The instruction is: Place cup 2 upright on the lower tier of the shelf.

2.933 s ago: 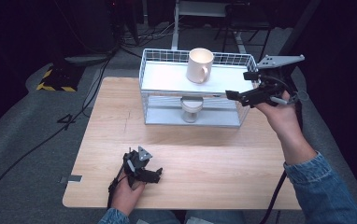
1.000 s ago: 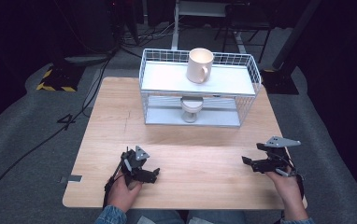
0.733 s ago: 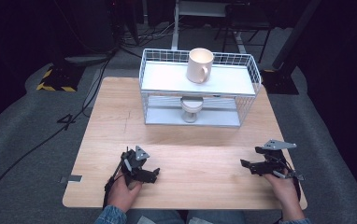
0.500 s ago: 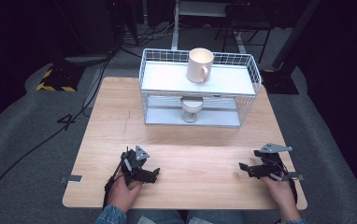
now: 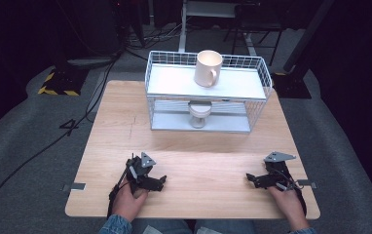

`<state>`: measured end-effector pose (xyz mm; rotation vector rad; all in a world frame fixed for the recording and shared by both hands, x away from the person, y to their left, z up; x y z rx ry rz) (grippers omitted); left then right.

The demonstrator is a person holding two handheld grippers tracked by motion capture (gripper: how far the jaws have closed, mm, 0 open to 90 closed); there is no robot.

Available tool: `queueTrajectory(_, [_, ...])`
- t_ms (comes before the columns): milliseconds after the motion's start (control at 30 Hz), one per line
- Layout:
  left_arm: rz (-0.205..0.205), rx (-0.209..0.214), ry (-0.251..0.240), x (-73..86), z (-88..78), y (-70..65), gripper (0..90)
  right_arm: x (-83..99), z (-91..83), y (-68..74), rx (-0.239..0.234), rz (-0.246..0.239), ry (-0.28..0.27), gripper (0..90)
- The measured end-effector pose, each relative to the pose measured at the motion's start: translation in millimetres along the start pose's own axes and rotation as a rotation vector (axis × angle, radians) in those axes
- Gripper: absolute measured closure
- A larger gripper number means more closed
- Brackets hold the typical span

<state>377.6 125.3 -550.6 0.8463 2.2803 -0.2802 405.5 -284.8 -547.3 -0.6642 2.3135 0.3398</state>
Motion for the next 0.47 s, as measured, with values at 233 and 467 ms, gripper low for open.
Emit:
queueTrajectory(233, [-0.01,-0.008,0.001,0.1,-0.2,3.1,0.6,1.2,0.4,0.1,0.01,0.012,-0.025,0.0])
queueTrajectory(467, [-0.02,-0.022,0.004,2.2,-1.7,15.0,0.5,1.2,0.3,0.0,0.012,0.012,-0.024,0.0])
Point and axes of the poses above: each handheld gripper's, and its own axes: z roughly forward along the jaws, x roughly out of its underside, y roughly to its left, the point moved 6 cm from there along z, roughly forward along the jaws, and after that the axes turned 5 degrees about z, right-handed, at the moved point
